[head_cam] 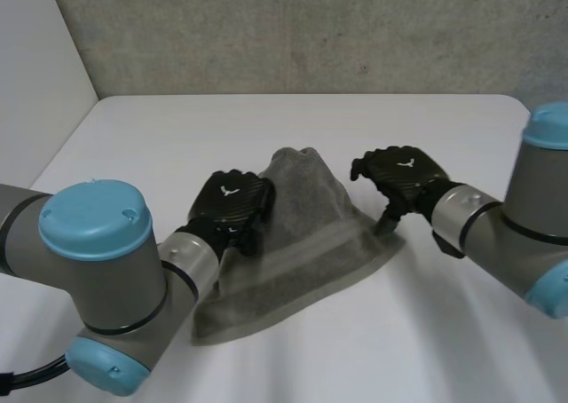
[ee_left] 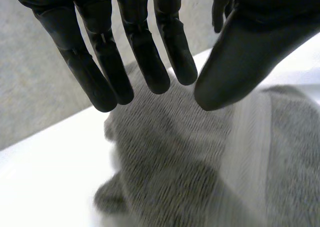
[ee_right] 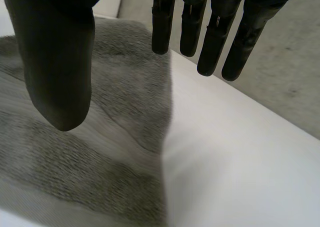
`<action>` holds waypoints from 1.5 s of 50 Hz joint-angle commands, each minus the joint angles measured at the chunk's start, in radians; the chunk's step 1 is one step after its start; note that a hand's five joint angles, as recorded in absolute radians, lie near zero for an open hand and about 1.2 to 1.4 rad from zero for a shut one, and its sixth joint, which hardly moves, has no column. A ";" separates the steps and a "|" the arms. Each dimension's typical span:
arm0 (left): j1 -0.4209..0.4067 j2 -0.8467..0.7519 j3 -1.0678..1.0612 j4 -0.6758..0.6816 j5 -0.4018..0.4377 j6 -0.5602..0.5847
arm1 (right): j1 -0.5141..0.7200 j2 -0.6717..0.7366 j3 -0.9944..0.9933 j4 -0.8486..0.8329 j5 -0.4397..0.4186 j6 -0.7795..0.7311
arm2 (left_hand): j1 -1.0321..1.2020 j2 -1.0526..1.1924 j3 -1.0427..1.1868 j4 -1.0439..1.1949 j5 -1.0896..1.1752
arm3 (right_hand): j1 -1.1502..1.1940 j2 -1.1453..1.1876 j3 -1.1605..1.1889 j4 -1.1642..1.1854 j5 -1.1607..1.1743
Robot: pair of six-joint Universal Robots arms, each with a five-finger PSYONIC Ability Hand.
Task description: Fold the towel.
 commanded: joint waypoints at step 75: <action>0.022 -0.323 0.255 0.036 -0.038 0.209 | 0.203 -0.181 0.375 -0.056 0.029 -0.295 | -0.468 -0.470 -0.482 -0.472 -0.651 | -0.250 -0.265 -0.253 -0.245 -0.216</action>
